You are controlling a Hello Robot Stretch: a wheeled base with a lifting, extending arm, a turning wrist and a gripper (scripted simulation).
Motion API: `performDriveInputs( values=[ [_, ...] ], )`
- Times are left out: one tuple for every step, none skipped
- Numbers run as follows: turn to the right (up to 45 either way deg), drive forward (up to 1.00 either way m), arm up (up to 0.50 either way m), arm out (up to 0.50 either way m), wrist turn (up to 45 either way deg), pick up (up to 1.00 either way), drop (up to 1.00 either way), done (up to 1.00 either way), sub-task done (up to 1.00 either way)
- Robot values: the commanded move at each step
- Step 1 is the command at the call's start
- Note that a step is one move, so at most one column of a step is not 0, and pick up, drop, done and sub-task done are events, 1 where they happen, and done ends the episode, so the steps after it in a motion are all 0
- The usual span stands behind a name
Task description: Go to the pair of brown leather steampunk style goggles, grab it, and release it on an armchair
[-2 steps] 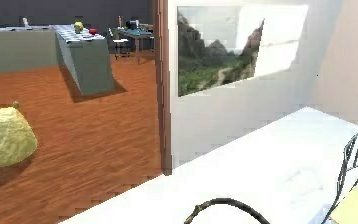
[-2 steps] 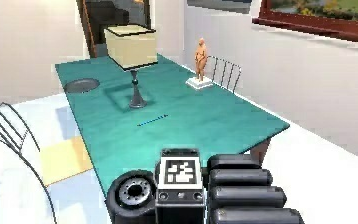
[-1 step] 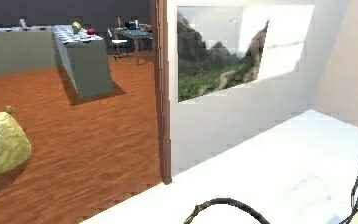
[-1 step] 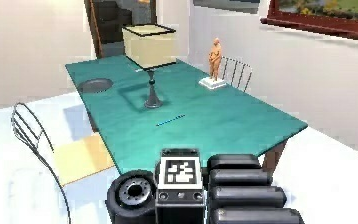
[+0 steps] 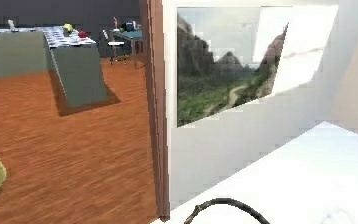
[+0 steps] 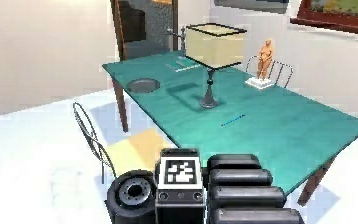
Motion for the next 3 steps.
performDriveInputs(
  values=[
    [18.0,0.0,0.0,0.0,0.0,0.0,0.0,0.0,0.0],
    [0.0,0.6,0.0,0.0,0.0,0.0,0.0,0.0,0.0],
    [36.0,0.0,0.0,0.0,0.0,0.0,0.0,0.0,0.0]
  ],
)
